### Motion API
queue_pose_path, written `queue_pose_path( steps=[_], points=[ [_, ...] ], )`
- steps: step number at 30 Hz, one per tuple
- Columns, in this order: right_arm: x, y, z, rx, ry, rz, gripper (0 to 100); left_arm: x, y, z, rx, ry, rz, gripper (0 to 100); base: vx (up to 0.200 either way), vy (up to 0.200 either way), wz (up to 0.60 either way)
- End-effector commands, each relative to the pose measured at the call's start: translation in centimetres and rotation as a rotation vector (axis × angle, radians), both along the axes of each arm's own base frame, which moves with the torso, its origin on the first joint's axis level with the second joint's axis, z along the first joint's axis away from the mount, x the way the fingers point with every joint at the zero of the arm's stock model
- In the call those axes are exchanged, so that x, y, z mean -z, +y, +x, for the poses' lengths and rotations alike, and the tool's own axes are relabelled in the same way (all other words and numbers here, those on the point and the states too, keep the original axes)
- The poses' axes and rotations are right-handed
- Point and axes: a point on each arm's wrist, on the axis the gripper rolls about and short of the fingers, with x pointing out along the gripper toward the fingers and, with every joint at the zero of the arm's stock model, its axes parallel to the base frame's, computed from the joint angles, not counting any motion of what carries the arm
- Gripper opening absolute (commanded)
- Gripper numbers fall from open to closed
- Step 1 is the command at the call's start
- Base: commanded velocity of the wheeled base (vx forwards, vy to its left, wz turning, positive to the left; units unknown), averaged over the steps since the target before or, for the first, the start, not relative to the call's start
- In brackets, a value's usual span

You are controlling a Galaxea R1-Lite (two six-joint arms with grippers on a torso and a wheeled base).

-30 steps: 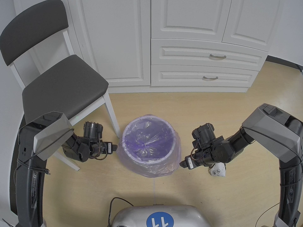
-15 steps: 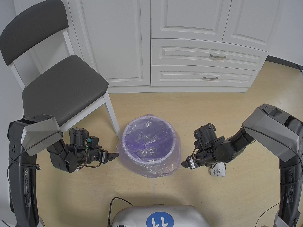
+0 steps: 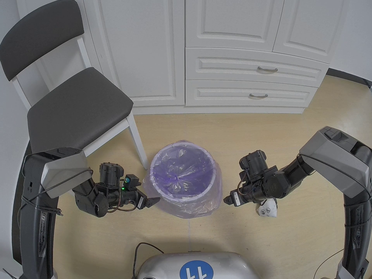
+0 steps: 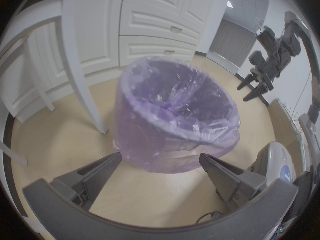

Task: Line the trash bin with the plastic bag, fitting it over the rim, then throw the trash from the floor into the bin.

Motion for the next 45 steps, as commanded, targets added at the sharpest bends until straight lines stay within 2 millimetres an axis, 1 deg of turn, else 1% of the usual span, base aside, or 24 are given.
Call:
queue_pose_path(
  steps=[1, 5, 6, 8, 13, 16, 19, 21, 22, 24, 29, 30, 32, 34, 45],
  points=[
    [-0.3, -0.1, 0.0, 0.002, -0.006, 0.003, 100, 1.4, -0.9, 1.2, 0.04, 0.019, 0.04, 100, 0.0, 0.0, 0.0],
    [-0.8, -0.3, 0.1, 0.002, -0.015, 0.014, 100, 1.5, -1.1, 1.6, 0.052, 0.038, 0.052, 100, 0.0, 0.0, 0.0],
    [-0.9, -0.3, 0.1, 0.001, -0.016, 0.016, 100, 1.4, -1.1, 1.7, 0.051, 0.037, 0.051, 0, 0.0, 0.0, 0.0],
    [-1.1, -0.3, 0.1, -0.008, -0.014, 0.029, 100, 1.4, -1.1, 1.8, 0.051, 0.039, 0.051, 0, 0.0, 0.0, 0.0],
    [-1.5, -0.5, 0.1, -0.008, -0.02, 0.038, 100, 1.1, -0.8, 3.0, 0.036, 0.008, 0.044, 0, 0.0, 0.0, 0.0],
    [-1.7, -0.6, 0.3, -0.004, -0.027, 0.041, 100, 0.8, 0.6, 4.6, -0.001, -0.007, 0.042, 0, 0.0, 0.0, 0.0],
    [-1.7, -0.8, 0.4, 0.001, -0.027, 0.04, 100, 0.7, 1.4, 5.5, -0.02, 0.003, 0.042, 0, 0.0, 0.0, 0.0],
    [-1.6, -1.0, 0.6, 0.006, -0.029, 0.04, 100, 1.0, 1.7, 6.1, -0.026, 0.018, 0.044, 0, 0.0, 0.0, 0.0],
    [-1.6, -1.0, 0.6, 0.006, -0.03, 0.04, 100, 1.0, 1.7, 6.1, -0.026, 0.021, 0.044, 0, 0.0, 0.0, 0.0],
    [-1.6, -1.2, 0.8, 0.011, -0.03, 0.041, 100, 0.7, 1.7, 7.0, -0.03, 0.033, 0.047, 0, 0.0, 0.0, 0.0],
    [-1.5, -1.7, 1.3, 0.027, -0.033, 0.042, 100, 2.1, 1.5, 9.4, -0.036, 0.005, 0.044, 0, 0.0, 0.0, 0.0],
    [-1.5, -1.7, 1.3, 0.027, -0.033, 0.042, 100, 2.1, 1.5, 9.4, -0.036, 0.005, 0.044, 0, 0.0, 0.0, 0.0],
    [-1.5, -1.9, 1.6, 0.034, -0.035, 0.043, 100, 3.2, 1.5, 9.9, -0.035, 0.021, 0.048, 0, 0.0, 0.0, 0.0],
    [-1.2, -2.2, 1.9, 0.041, -0.032, 0.04, 100, 3.9, 1.3, 9.9, -0.029, 0.034, 0.051, 0, 0.0, 0.0, 0.0],
    [0.0, -2.5, 3.1, 0.063, -0.029, 0.042, 100, 4.5, 0.5, 10.7, -0.023, 0.004, 0.047, 0, 0.0, 0.0, 0.0]
  ],
)
